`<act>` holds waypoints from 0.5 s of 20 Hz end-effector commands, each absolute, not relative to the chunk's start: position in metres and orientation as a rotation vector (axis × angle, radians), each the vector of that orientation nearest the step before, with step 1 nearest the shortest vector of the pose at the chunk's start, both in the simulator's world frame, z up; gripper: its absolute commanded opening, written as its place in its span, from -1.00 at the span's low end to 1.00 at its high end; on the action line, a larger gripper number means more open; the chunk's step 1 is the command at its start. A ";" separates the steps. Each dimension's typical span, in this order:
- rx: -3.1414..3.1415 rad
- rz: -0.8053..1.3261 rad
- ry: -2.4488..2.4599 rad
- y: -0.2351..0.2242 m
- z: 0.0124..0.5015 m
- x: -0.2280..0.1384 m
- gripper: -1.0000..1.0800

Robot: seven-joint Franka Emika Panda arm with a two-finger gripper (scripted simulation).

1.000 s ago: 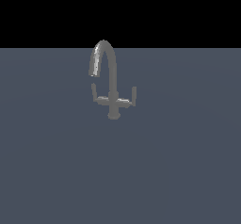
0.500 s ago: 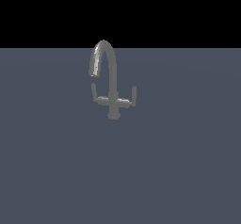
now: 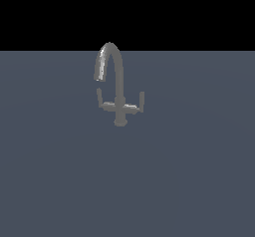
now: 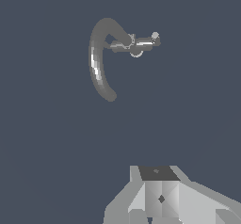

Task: Turn on the faucet by rotating a designated handle.

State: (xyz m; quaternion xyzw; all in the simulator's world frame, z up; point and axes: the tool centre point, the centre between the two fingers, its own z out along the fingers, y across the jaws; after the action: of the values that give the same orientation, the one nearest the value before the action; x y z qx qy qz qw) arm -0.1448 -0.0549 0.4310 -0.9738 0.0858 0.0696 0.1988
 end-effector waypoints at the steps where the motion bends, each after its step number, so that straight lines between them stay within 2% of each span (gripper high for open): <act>1: -2.660 0.214 0.272 -0.062 0.421 -0.131 -1.00; 10: -2.437 0.277 0.366 -0.081 0.381 -0.088 -1.00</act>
State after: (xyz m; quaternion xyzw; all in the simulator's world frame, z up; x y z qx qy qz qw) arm -0.0948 -0.0775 0.3883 -0.9364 0.1330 0.1016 0.3085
